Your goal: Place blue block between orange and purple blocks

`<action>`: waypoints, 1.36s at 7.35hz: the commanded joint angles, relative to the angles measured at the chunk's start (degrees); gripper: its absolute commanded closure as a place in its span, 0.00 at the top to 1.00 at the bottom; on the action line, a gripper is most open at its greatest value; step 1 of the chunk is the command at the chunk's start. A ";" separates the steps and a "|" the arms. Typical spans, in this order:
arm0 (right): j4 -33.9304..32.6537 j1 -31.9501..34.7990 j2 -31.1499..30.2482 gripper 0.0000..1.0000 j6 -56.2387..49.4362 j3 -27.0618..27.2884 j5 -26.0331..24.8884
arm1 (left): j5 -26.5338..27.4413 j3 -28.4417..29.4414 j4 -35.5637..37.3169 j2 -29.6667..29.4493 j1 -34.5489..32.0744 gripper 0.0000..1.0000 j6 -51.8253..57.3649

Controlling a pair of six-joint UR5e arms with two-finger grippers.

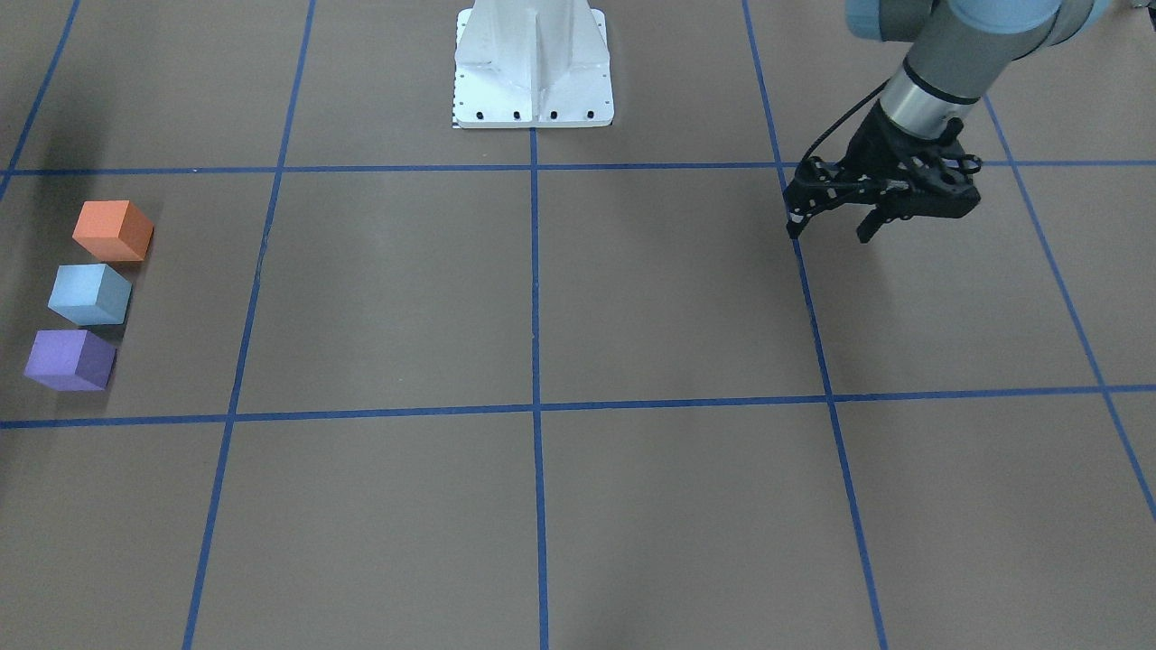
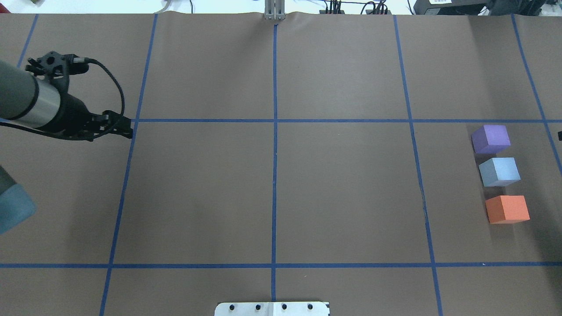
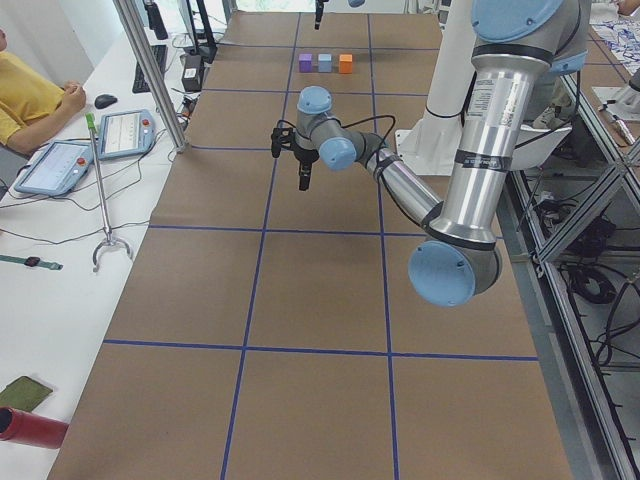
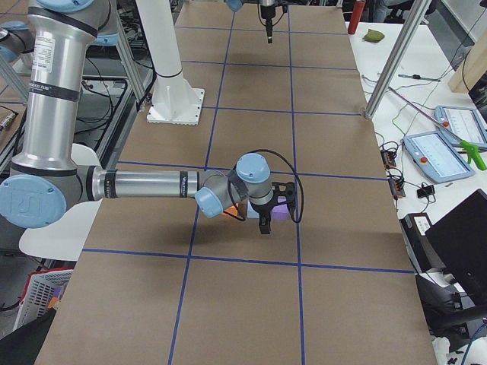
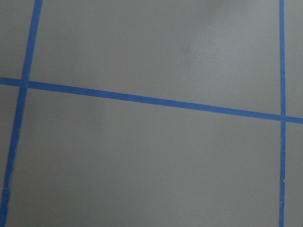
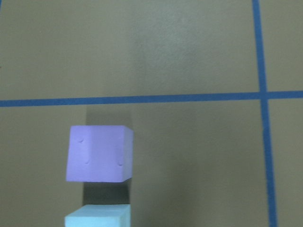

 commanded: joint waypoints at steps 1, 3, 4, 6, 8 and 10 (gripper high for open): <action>-17.86 9.06 7.54 1.00 -14.78 0.26 2.95 | -4.90 0.83 -0.15 9.52 -10.53 1.00 22.97; -28.11 11.82 13.01 1.00 -22.56 -0.08 2.88 | -13.33 11.07 0.37 12.18 -25.62 1.00 46.78; -28.32 11.91 13.29 1.00 -23.80 -0.26 2.61 | -15.80 18.18 0.20 11.31 -31.97 1.00 57.17; -28.41 12.00 12.85 1.00 -23.73 0.44 2.79 | -15.92 21.94 0.29 9.73 -33.53 1.00 60.79; -28.32 12.00 12.59 1.00 -23.73 0.27 2.35 | -15.83 22.38 0.47 9.20 -33.62 1.00 60.18; -28.32 11.65 11.19 1.00 -23.81 0.79 2.79 | -15.65 23.17 0.91 9.11 -33.53 1.00 59.56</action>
